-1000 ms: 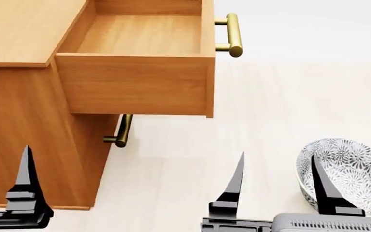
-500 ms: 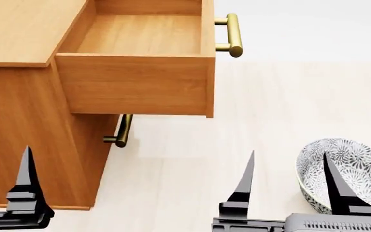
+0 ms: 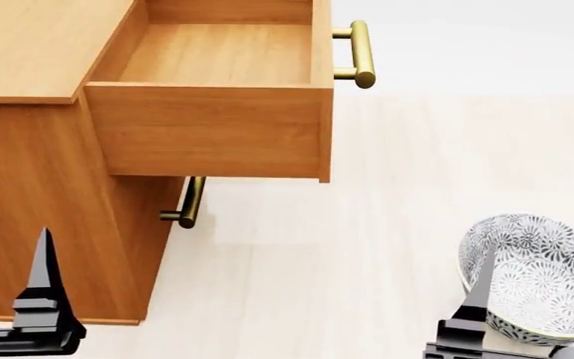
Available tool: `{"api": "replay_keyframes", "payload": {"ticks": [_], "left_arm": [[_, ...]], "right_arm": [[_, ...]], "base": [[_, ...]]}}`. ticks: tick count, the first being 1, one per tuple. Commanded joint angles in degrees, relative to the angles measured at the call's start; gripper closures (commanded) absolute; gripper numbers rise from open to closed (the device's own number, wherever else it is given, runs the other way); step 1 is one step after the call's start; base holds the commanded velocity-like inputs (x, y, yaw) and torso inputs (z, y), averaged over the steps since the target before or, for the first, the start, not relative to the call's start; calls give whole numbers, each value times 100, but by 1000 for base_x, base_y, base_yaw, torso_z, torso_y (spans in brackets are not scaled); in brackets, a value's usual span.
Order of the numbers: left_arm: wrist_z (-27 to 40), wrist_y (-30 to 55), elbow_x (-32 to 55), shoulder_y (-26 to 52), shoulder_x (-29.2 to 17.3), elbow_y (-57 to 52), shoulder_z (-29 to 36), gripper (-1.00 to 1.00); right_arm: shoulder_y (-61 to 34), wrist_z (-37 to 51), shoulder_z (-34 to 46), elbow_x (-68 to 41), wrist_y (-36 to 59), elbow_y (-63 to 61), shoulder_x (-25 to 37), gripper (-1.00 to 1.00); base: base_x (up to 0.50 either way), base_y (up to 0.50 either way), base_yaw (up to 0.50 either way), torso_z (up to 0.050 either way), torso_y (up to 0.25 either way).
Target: Put the ketchup in the top drawer of the cabinet.
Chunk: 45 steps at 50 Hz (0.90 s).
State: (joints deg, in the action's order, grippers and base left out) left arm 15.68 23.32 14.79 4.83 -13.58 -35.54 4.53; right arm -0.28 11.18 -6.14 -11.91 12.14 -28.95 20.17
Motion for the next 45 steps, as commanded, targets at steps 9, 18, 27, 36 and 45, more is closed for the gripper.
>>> {"api": "replay_keyframes", "payload": {"ticks": [9, 18, 27, 36, 45], "left_arm": [[96, -48, 50, 3, -49, 38, 88, -100], [134, -83, 65, 4, -76, 76, 115, -100], [162, -127, 87, 13, -92, 131, 148, -100], [199, -146, 108, -8, -127, 119, 168, -100], [229, -202, 112, -8, -136, 189, 204, -100]], "right_arm": [[330, -285, -738, -489, -516, 812, 219, -100], [603, -335, -972, -548, -796, 1181, 182, -100], [958, -317, -1219, -626, -1063, 1388, 55, -100], [1240, -487, -1213, -664, -1509, 1553, -122, -100], [1496, -703, -1155, -665, -1995, 1743, -276, -100]], "base": [[0, 0, 0, 0, 0], [0, 0, 0, 0, 0], [0, 0, 0, 0, 0], [0, 0, 0, 0, 0], [0, 0, 0, 0, 0]]}}
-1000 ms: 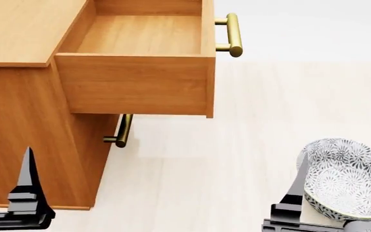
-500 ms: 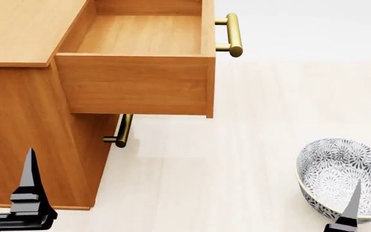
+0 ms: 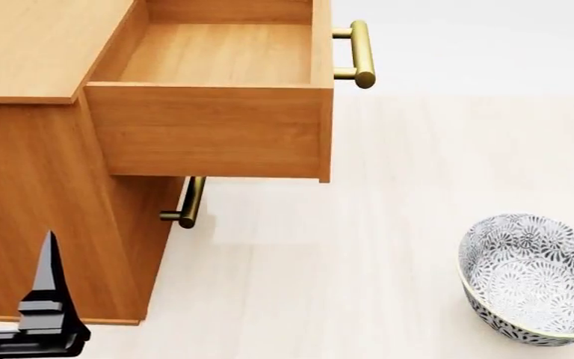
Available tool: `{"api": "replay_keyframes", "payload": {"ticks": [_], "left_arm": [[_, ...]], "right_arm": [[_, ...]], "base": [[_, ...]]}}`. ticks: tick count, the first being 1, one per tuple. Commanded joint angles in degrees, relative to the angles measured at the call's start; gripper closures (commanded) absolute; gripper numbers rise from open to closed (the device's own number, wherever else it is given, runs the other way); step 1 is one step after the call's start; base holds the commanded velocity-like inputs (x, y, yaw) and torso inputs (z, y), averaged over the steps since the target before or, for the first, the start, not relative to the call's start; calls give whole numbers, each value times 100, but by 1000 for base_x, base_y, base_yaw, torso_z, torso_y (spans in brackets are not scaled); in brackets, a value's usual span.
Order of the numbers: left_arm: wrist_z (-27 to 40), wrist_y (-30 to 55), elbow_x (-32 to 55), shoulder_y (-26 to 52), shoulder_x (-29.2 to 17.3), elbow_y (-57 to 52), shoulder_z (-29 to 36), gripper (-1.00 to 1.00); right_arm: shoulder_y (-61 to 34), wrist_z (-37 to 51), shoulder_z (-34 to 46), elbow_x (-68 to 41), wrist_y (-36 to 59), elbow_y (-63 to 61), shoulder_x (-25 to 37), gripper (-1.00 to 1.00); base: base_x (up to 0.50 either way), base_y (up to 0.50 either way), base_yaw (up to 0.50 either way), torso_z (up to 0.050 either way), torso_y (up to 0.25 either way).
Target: Put the ketchup in the top drawer of the cabinet.
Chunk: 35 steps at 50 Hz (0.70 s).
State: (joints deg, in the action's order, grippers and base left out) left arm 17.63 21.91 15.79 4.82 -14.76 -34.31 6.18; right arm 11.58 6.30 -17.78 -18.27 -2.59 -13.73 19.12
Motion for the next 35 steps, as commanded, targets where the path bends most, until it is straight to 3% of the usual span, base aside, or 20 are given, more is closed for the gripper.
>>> {"api": "replay_keyframes", "payload": {"ticks": [1, 23, 35], "left_arm": [[39, -67, 6, -7, -22, 71, 45, -100], [125, -115, 13, 59, -45, 219, 78, -100], [160, -140, 13, 106, -61, 307, 104, -100]], "right_arm": [[349, -287, 58, -16, -611, 241, -188, -100], [760, -1013, 372, 121, -1730, 748, -240, -100], [836, -949, 262, 133, -1938, 1022, -300, -100]], "base": [[0, 0, 0, 0, 0], [0, 0, 0, 0, 0], [0, 0, 0, 0, 0]]}}
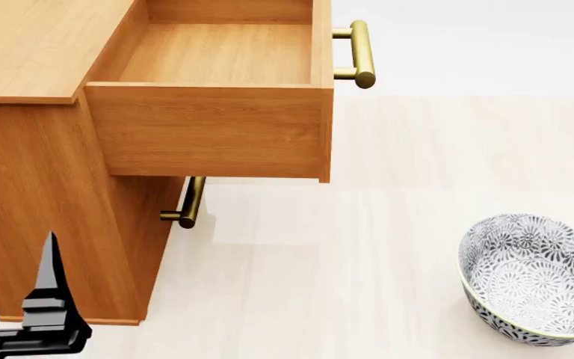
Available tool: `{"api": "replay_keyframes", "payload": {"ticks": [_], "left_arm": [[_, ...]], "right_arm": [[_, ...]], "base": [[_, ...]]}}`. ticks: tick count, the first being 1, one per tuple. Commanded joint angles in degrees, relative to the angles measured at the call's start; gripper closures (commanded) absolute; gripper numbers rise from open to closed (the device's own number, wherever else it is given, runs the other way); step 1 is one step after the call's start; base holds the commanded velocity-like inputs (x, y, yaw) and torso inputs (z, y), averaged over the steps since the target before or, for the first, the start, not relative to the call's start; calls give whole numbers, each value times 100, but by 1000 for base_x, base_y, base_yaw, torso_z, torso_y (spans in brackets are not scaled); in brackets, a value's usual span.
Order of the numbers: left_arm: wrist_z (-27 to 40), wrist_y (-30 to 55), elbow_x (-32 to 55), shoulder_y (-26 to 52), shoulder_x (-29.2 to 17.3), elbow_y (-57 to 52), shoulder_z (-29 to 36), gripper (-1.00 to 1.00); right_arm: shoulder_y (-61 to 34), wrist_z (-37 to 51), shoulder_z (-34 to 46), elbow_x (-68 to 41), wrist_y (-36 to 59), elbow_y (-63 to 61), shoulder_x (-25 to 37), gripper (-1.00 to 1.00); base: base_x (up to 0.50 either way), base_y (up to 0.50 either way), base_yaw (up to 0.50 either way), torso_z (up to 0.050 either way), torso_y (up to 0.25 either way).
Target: Put the ketchup in the top drawer of the cabinet.
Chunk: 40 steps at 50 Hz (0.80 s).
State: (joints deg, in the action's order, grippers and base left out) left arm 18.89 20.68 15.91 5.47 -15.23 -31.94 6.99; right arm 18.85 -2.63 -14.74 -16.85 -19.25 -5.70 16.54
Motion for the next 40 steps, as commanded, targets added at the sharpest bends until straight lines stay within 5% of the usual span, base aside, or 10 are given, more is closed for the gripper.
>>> {"api": "replay_keyframes", "payload": {"ticks": [1, 40], "left_arm": [[33, -30, 3, 42, -14, 82, 24, -100], [129, -114, 73, 15, -92, 149, 65, -100]], "right_arm": [[112, -51, -45, -5, -280, 235, -46, -100], [14, 99, -134, -65, -392, 448, -29, -100]], "base": [[0, 0, 0, 0, 0], [0, 0, 0, 0, 0]]}}
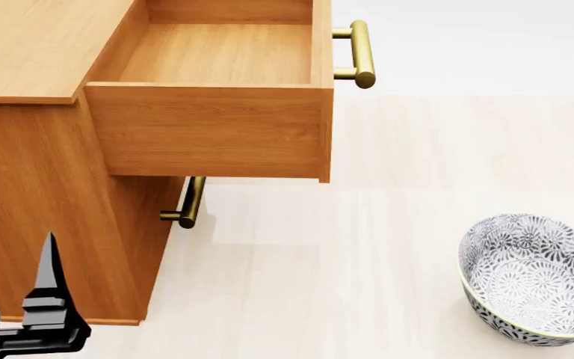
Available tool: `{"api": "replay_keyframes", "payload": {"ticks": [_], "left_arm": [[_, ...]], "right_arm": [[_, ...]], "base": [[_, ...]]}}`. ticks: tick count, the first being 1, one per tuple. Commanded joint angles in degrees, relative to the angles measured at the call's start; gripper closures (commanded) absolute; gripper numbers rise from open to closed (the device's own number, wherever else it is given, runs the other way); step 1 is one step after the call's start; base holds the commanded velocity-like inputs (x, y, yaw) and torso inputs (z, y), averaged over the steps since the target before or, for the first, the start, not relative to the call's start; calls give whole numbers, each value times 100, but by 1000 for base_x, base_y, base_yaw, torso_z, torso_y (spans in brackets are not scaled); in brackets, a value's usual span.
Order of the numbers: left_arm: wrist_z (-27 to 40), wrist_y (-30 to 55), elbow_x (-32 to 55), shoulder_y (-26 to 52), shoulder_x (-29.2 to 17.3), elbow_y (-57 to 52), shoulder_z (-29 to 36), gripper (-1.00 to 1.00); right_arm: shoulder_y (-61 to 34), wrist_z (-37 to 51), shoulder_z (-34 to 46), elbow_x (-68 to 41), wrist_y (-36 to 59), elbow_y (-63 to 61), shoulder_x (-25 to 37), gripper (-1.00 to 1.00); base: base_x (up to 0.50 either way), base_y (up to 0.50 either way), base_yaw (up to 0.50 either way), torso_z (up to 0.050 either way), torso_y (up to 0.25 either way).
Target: Put the ketchup in the top drawer of the cabinet.
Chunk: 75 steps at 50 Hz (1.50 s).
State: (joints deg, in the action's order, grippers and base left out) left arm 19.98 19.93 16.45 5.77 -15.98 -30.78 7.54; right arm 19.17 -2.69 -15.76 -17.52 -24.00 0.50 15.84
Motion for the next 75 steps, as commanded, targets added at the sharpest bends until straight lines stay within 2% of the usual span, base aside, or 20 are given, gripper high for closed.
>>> {"api": "replay_keyframes", "payload": {"ticks": [1, 21, 75], "left_arm": [[26, -43, 12, -21, -19, 35, 15, -100], [68, -55, 57, 8, -57, 77, 31, -100], [176, -133, 153, 25, -140, 145, 89, -100]], "right_arm": [[-9, 125, -41, -6, 110, -240, 53, -100], [-11, 348, -280, -11, 128, -138, 115, -100], [-400, 345, -201, -31, -86, 793, 59, -100]], "base": [[0, 0, 0, 0, 0], [0, 0, 0, 0, 0], [0, 0, 0, 0, 0]]}}
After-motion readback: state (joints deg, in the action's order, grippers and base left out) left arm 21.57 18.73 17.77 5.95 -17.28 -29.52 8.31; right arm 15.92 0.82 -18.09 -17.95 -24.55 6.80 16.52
